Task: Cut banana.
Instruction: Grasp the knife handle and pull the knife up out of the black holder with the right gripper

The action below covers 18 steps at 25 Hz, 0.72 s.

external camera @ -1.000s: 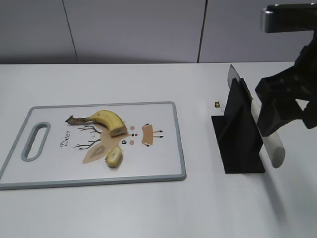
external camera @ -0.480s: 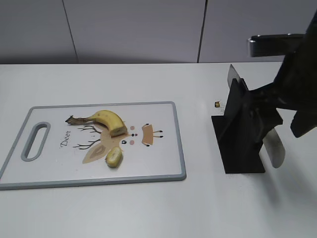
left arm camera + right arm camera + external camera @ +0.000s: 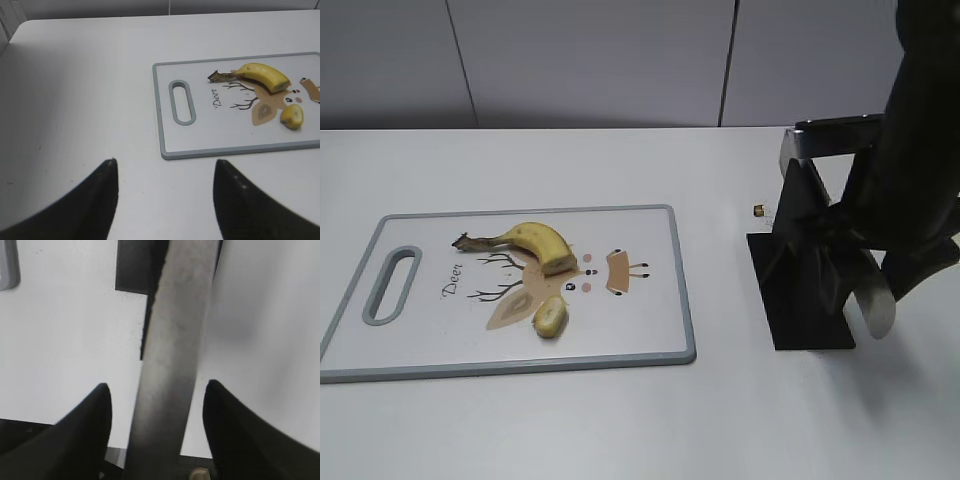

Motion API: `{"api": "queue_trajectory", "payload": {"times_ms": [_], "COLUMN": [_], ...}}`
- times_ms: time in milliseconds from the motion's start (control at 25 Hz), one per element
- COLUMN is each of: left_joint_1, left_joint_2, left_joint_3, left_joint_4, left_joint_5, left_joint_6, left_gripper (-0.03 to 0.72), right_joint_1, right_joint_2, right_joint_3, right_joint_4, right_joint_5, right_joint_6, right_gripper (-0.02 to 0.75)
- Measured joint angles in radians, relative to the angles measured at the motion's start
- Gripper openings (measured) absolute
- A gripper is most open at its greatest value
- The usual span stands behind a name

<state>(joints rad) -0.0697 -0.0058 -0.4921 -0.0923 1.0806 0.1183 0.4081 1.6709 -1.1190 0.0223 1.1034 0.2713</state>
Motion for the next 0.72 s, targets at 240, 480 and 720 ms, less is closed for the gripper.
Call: {"api": "queue_trajectory", "payload": {"times_ms": [240,480,720], "left_joint_1": [0.000,0.000,0.000], "left_joint_2": [0.000,0.000,0.000], "left_joint_3": [0.000,0.000,0.000], "left_joint_4": [0.001,0.001,0.001], "left_joint_5": [0.000,0.000,0.000], "left_joint_6": [0.000,0.000,0.000], "left_gripper": [0.586,0.586,0.586], "right_joint_1": [0.000,0.000,-0.007], "right_joint_2": [0.035,0.041,0.041], "right_joint_3": [0.000,0.000,-0.001], "right_joint_4": [0.025,0.038,0.026], "right_joint_5": [-0.008,-0.011,0.001], "right_joint_6": [-0.001,-0.001,0.049], "right_gripper": [0.400,0.273,0.169]}}
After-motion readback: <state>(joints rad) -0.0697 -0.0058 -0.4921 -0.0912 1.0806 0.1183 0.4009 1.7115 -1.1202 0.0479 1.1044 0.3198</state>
